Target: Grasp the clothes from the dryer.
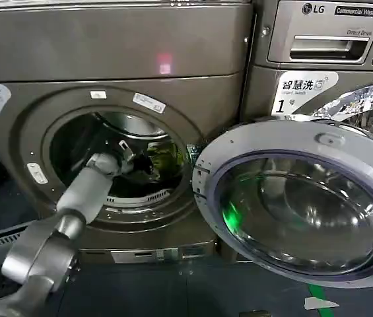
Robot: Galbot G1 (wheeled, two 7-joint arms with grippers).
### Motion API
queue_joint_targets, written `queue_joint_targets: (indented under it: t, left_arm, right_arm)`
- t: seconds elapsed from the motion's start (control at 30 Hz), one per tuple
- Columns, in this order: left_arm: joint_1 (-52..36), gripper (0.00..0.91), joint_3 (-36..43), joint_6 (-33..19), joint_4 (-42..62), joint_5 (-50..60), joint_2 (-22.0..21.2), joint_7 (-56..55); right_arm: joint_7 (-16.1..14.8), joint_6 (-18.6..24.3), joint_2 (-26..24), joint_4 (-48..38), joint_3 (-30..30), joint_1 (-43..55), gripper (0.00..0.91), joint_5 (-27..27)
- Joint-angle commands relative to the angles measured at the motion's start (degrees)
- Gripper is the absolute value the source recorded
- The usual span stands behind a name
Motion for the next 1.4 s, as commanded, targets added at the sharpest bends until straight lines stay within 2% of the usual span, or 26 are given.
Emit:
queue_joint_targets:
  t: [0.03,0.07,0.23,0.4,0.67,0.7,0.73,0.77,0.83,1.23,1.3,1.4]
  left_arm:
    - [-2.10,0.907,5.74,-1.03,1.63,19.79,-0.12,3.67]
    - [-2.31,0.907,6.22,2.45,0.83,23.23,-0.13,2.37]
    - [-2.90,0.907,6.92,7.93,0.51,28.88,-1.31,3.95]
    - [-2.52,0.907,7.35,16.62,1.67,25.41,-2.74,6.17]
    - [-2.59,0.907,8.02,17.50,3.95,25.54,-3.03,6.63]
    - [-2.63,0.808,7.95,17.60,3.95,25.33,-2.98,6.48]
    - [-2.67,0.296,7.92,17.55,3.94,25.37,-2.93,6.19]
    - [-2.69,0.102,7.98,17.48,3.93,25.67,-2.93,6.22]
    - [-2.68,0.000,7.95,17.25,3.96,25.71,-2.94,6.20]
    - [-2.25,0.000,4.24,17.30,3.30,22.37,-3.29,3.87]
    - [-2.00,0.000,2.80,17.63,2.07,20.58,-3.00,3.41]
    - [-1.49,0.000,-1.45,17.27,-1.45,11.10,-1.89,0.29]
  right_arm:
    - [-0.04,0.02,0.34,0.06,0.06,-0.05,0.907,-0.13]
    - [-0.05,0.06,0.36,0.06,0.05,-0.04,0.907,-0.18]
    - [-0.18,0.22,0.82,-0.08,0.04,-0.05,0.907,-0.73]
    - [-0.29,0.31,0.89,-0.23,-0.25,0.13,0.907,-1.13]
    - [-0.37,0.33,0.90,0.09,-0.99,0.74,0.907,-1.22]
    - [-0.37,0.32,0.92,0.12,-1.07,0.83,0.907,-1.24]
    - [-0.36,0.33,0.98,0.14,-1.15,0.86,0.907,-1.25]
    - [-0.36,0.32,1.08,0.20,-1.20,0.88,0.907,-1.26]
    - [-0.36,0.34,1.22,0.19,-1.21,0.90,0.907,-1.29]
    - [-0.39,0.43,2.01,0.19,-1.68,1.42,0.907,-1.80]
    - [-0.37,0.44,2.03,0.22,-1.69,1.40,0.907,-1.83]
    - [-0.35,0.43,2.08,0.28,-1.76,1.47,0.907,-1.87]
